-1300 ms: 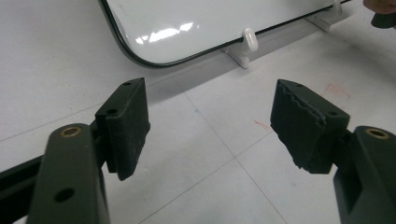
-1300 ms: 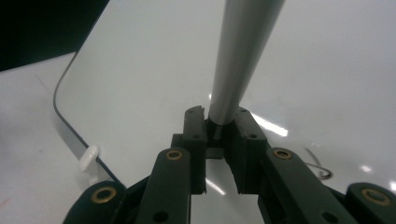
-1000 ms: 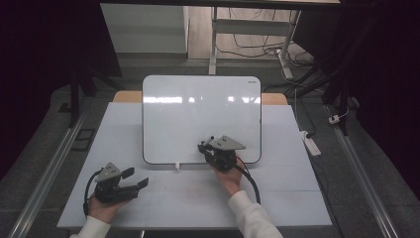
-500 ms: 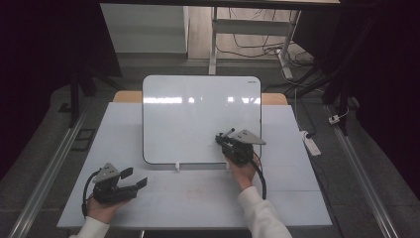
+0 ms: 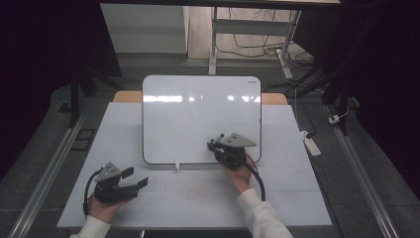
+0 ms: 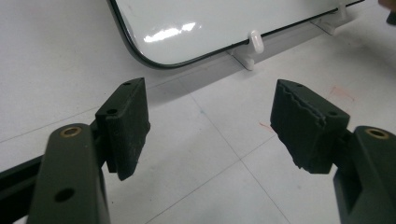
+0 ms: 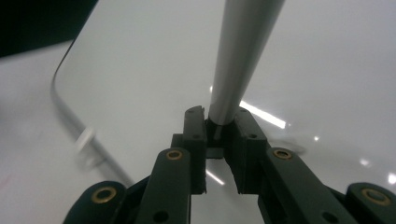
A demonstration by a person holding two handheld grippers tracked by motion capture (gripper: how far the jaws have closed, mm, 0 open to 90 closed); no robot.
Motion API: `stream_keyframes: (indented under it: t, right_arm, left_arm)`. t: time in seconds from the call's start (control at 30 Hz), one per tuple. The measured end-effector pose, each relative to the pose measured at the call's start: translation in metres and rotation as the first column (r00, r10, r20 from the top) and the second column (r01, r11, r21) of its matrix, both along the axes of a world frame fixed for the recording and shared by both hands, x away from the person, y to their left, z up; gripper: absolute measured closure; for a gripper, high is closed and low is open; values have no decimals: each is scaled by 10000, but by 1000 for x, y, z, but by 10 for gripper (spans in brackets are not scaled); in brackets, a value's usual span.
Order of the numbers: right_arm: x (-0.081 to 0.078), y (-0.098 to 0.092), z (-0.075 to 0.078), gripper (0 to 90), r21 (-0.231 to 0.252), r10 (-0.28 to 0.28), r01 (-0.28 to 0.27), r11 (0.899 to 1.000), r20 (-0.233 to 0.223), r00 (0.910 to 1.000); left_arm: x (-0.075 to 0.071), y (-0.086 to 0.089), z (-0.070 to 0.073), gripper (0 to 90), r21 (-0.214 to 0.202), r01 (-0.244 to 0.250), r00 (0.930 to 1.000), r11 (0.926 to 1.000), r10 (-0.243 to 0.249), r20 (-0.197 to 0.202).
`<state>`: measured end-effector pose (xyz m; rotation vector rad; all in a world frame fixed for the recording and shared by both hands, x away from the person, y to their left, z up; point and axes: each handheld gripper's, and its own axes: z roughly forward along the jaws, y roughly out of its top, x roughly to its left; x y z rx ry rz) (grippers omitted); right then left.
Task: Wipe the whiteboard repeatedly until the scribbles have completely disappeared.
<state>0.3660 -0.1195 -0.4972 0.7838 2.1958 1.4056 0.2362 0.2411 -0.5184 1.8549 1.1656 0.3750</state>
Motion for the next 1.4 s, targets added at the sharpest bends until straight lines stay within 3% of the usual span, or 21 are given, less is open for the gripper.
stream_keyframes:
  t: [0.07, 0.13, 0.2, 0.33, 0.4, 0.5, 0.57, 0.6, 0.67, 0.73, 0.77, 0.83, 0.87, 0.9, 0.97, 1.03, 1.1, 1.17, 1.3, 1.37, 1.4]
  right_arm:
    - [3, -4, 2, 776, 140, -145, 144, 9998, 62, 9999]
    - [9, -19, 7, 776, 834, -1021, 1016, 9913, 14, 9948]
    - [9, -24, 8, 776, 885, -1344, 1330, 9872, 96, 9909]
    - [-5, -4, -5, 776, 319, -357, 351, 9989, 170, 9992]
    - [-2, -7, -4, 776, 377, -383, 375, 9986, 190, 9991]
    - [6, -29, 5, 776, 965, -1497, 1456, 9846, 366, 9880]
    - [8, -34, 6, 776, 1194, -1799, 1752, 9773, 292, 9833]
    - [5, -30, 5, 776, 1124, -1779, 1734, 9784, 319, 9835]
    - [-1, -16, -1, 776, 610, -948, 926, 9938, 344, 9949]
    - [-4, -12, -2, 776, 150, -624, 617, 9980, 542, 9966]
    - [0, -17, -1, 776, 404, -743, 726, 9965, 417, 9964]
    - [5, -34, 4, 776, 1023, -1602, 1562, 9824, 322, 9866]
    - [7, -38, 5, 776, 1223, -1717, 1682, 9781, 184, 9850]
    - [5, -38, 4, 776, 1229, -1740, 1713, 9775, 115, 9847]
    - [-1, -26, 0, 776, 730, -1139, 1128, 9909, 109, 9934]
    - [-6, -18, -3, 776, 125, -799, 794, 9968, 432, 9959]
    - [-1, -29, 0, 776, 602, -1127, 1109, 9920, 277, 9932]
    - [4, -42, 3, 776, 1161, -1741, 1722, 9782, 64, 9847]
    - [-5, -33, -3, 776, 458, -1055, 1041, 9935, 282, 9940]
    - [-2, -41, -2, 776, 653, -1229, 1214, 9905, 194, 9922]
    - [0, -48, 1, 776, 869, -1650, 1626, 9829, 219, 9860]
  left_arm:
    - [-1, 0, 0, 292, -17, -34, 10000, 10000, 34, 32]
    - [-2, 1, 0, 292, -40, -48, 10000, 10000, 48, 46]
    - [-1, 1, 0, 292, -25, -44, 10000, 10000, 44, 15]
    - [1, -1, 0, 292, 16, 15, 10000, 10000, -15, 3]
    - [-1, -2, 0, 292, 39, 5, 10000, 10000, -5, 30]
    - [-1, 0, 0, 292, -12, -27, 10000, 10000, 27, 36]
    - [0, 1, 0, 292, -22, -48, 10000, 10000, 48, 16]
    - [0, 1, 0, 292, -17, -32, 10000, 10000, 32, 3]
    - [1, 0, 0, 292, 5, -14, 10000, 10000, 14, 2]
    - [0, 0, 0, 292, -6, 1, 10000, 10000, -1, 33]
    - [-1, 0, 0, 292, -10, -10, 10000, 10000, 10, 49]
    - [-2, 0, 1, 292, -17, -12, 10000, 10000, 12, 61]
    - [-1, 0, 0, 292, -19, -16, 10000, 10000, 16, 53]
    - [0, 1, 0, 292, -14, -7, 10000, 10000, 7, 34]
    - [1, 0, 0, 292, -31, -6, 10000, 10000, 6, 3]
    - [0, 0, 0, 292, -19, 17, 10000, 10000, -17, 18]
    - [-1, -1, 1, 292, -9, 10, 10000, 10000, -10, 55]
    - [-2, 0, 1, 292, -35, 11, 10000, 10000, -11, 71]
    - [0, -2, 0, 292, 0, 62, 10000, 10000, -62, -5]
    - [-1, -2, 0, 292, 10, 71, 10000, 10000, -71, 39]
    - [-1, -2, 0, 292, 13, 65, 10000, 10000, -65, 65]
